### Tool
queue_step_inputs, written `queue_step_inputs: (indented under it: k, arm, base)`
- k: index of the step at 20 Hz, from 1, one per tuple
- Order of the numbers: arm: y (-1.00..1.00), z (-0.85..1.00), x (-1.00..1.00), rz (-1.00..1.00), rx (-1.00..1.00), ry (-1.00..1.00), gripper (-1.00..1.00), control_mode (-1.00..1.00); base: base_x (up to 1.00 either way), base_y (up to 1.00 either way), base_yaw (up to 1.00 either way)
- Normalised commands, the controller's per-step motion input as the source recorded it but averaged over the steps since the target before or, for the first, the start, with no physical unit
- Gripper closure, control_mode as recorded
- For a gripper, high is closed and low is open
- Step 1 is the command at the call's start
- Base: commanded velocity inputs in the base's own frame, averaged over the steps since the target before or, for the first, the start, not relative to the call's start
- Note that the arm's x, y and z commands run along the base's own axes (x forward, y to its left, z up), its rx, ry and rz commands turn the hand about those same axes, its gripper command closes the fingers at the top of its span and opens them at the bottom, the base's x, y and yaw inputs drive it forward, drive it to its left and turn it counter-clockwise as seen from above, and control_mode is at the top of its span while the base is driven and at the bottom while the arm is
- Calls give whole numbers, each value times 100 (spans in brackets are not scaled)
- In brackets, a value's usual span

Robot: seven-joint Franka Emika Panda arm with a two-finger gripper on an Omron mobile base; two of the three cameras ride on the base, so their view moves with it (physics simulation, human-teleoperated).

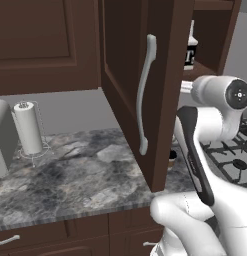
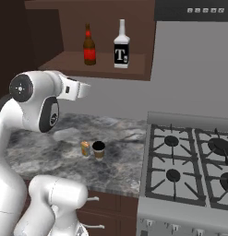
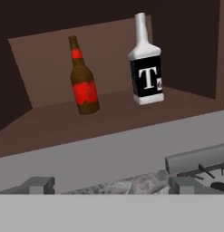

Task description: Sort all alcoholic drinks to one cabinet, and non-alcoholic drinks to the other.

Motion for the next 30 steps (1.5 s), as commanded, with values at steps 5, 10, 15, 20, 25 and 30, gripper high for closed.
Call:
queue_step_inputs:
  k: [5, 10, 15, 20, 25, 30]
  arm:
    - [-9, -25, 0, 0, 2, 9, -100, -100]
    - [-5, -28, -1, 0, 1, 15, -100, -100]
    - [-2, -30, -5, 0, 1, 21, -100, -100]
    - [0, -38, -10, 0, 0, 18, -100, -100]
    - [0, -37, -14, 0, 0, 17, -100, -100]
    - [0, -35, -15, 0, 0, 15, -100, -100]
  base:
    - [0, 0, 0]
    - [0, 0, 0]
    - [0, 0, 0]
    - [0, 0, 0]
    - [0, 0, 0]
    - [0, 0, 0]
